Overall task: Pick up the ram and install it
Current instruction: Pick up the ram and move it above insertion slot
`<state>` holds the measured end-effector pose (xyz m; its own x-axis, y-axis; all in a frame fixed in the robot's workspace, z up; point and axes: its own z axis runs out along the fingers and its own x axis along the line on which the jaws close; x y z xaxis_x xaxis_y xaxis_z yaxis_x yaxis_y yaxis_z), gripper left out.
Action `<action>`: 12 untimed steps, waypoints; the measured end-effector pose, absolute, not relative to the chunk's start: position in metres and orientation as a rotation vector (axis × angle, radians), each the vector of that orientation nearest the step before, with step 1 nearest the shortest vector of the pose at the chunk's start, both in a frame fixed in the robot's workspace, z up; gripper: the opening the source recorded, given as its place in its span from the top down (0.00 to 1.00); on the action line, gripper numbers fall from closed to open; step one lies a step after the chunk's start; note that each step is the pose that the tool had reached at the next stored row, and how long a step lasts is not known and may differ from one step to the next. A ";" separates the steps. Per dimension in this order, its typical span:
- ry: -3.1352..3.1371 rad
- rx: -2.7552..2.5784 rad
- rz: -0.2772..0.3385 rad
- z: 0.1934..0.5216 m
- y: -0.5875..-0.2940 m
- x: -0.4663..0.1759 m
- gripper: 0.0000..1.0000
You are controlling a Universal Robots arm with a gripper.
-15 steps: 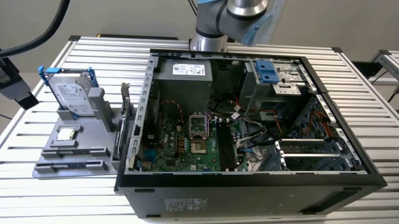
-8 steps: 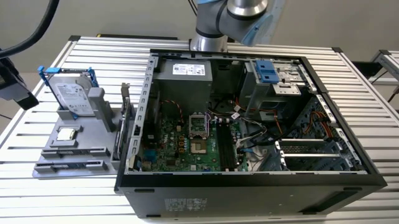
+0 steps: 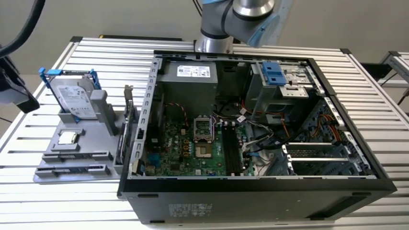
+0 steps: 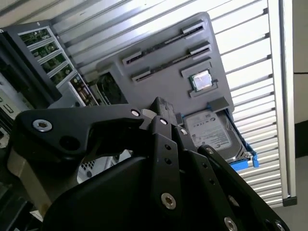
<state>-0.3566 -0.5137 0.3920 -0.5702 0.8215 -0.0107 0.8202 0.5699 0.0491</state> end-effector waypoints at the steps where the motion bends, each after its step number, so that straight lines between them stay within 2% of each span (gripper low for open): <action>1: 2.745 1.458 0.060 0.392 -0.514 -0.357 1.00; 12: 2.645 1.629 0.056 0.392 -0.514 -0.357 1.00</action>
<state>-0.3567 -0.5137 0.3920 -0.4496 0.8932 -0.0107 0.8919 0.4495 0.0491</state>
